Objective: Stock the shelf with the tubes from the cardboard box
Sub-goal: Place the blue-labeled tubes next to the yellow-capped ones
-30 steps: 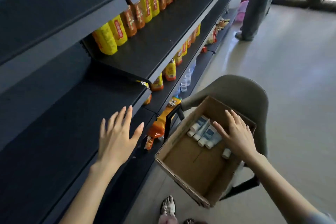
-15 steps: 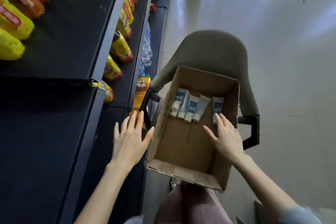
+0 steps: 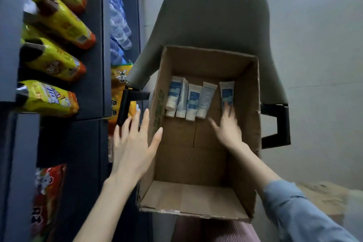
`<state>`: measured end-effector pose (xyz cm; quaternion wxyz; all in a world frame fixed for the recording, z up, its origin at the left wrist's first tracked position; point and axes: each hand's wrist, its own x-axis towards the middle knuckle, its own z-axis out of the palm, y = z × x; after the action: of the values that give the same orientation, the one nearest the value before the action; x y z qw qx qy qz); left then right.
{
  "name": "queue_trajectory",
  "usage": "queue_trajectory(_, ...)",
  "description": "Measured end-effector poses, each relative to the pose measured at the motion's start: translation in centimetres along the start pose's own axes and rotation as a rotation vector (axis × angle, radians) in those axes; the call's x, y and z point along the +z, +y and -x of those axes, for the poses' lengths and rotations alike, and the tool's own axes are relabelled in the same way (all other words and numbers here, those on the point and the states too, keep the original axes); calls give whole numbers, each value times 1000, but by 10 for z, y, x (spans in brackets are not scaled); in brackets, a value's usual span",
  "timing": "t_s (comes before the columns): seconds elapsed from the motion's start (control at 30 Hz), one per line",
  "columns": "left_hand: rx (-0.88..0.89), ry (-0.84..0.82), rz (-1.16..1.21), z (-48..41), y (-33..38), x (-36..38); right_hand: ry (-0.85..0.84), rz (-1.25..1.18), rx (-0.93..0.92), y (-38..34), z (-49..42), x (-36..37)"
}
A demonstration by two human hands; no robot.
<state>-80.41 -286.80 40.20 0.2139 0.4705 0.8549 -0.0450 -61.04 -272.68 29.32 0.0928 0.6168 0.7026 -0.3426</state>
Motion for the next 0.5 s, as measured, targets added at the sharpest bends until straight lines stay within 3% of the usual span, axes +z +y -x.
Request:
queue_trajectory(0.27,75,-3,67,-19,11,9,-29,-150,144,21,-83,28)
queue_trajectory(0.5,90,24,163,-18,14,7,10,-271,296,17,-105,43)
